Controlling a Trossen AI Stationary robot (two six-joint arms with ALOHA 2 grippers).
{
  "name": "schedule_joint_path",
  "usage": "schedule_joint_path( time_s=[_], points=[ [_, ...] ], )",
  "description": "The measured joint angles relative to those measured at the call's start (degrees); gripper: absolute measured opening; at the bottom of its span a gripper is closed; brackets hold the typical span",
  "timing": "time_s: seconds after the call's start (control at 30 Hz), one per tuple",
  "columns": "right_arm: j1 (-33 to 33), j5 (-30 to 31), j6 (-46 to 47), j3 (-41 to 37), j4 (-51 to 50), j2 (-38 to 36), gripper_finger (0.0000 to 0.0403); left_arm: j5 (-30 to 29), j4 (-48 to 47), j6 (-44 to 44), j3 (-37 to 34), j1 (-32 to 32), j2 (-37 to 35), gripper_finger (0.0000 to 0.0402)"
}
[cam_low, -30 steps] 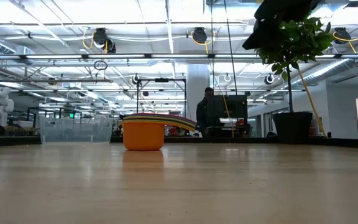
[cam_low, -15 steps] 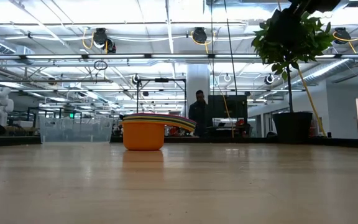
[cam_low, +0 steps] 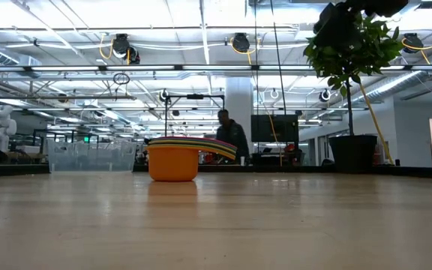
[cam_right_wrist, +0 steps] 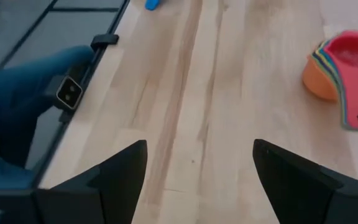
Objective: Nest measuring cups in basket
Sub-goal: Stack the blue measuring cup into the red measuring cup
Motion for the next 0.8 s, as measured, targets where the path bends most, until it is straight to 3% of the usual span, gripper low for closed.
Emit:
schedule_joint_path(
  time_s=[0.17, 0.37, 0.8],
  points=[
    [-0.02, 0.02, -4.66, 0.00, -0.11, 0.00, 0.0286, 6.00, -4.11, 6.88, -3.37, -1.60, 0.96, 0.0309],
    [-0.04, 0.04, -7.78, 0.00, -1.11, 0.00, 0.0286, 16.05, -2.19, 5.09, -8.66, -2.63, 0.85, 0.0319],
    [-1.13, 0.27, -9.13, 0.00, -0.48, 0.00, 0.0286, 15.48, 2.12, 1.40, -13.65, -5.15, 0.85, 0.0319]
  ],
)
